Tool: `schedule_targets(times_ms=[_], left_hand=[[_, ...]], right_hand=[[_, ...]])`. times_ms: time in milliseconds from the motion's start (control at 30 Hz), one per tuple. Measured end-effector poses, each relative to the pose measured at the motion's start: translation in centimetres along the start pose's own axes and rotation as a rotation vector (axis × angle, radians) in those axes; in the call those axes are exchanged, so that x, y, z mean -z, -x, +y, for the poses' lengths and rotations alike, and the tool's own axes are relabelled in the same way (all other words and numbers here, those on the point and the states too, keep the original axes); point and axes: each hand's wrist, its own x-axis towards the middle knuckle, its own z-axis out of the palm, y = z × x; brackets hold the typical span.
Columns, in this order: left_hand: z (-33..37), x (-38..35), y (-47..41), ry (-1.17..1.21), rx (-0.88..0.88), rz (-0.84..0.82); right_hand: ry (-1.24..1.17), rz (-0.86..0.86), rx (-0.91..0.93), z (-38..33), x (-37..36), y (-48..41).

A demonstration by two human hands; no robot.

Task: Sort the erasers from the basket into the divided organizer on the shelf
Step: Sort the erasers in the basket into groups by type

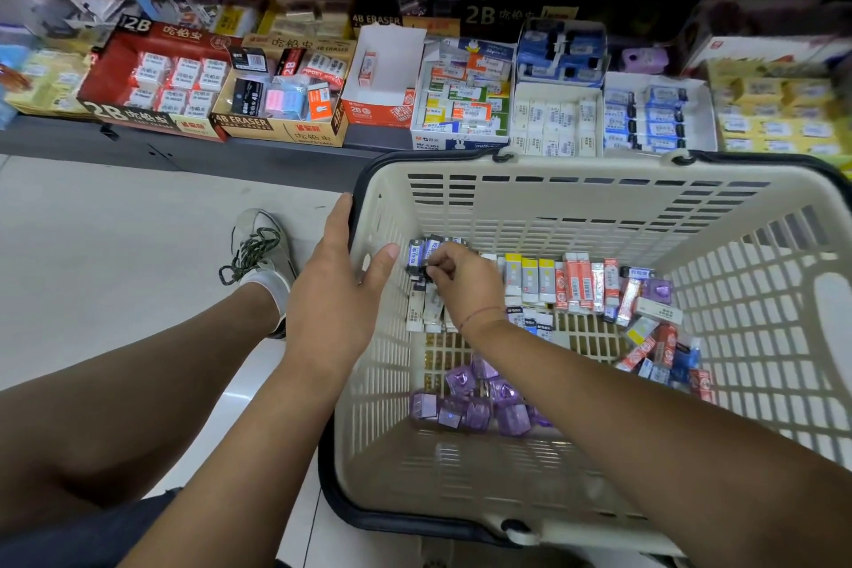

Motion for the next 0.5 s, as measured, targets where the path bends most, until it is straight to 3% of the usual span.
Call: schedule_targets(times_ms=[167, 267, 333, 400, 500], left_hand=[[0.2, 0.1, 0.0, -0.038, -0.009, 0.045], [1.5, -0.3, 0.5, -0.187, -0.240, 0.212], [3.0, -1.6, 1.0, -0.145, -0.419, 0.224], [4.6, -4.0, 1.2, -0.099, -0.516, 0.082], [5.7, -9.2, 0.8, -0.098, -0.486, -0.239]], right_hand=[[0.044, -0.015, 0.059, 0.0, 3.1, 0.2], [0.089, 0.029, 0.008, 2.5, 8.6, 0.1], [0.197, 0.058, -0.083, 5.6, 13.0, 0.0], [0.356, 0.058, -0.183, 8.7, 16.6, 0.0], [0.682, -0.018, -0.222, 11.9, 19.0, 0.4]])
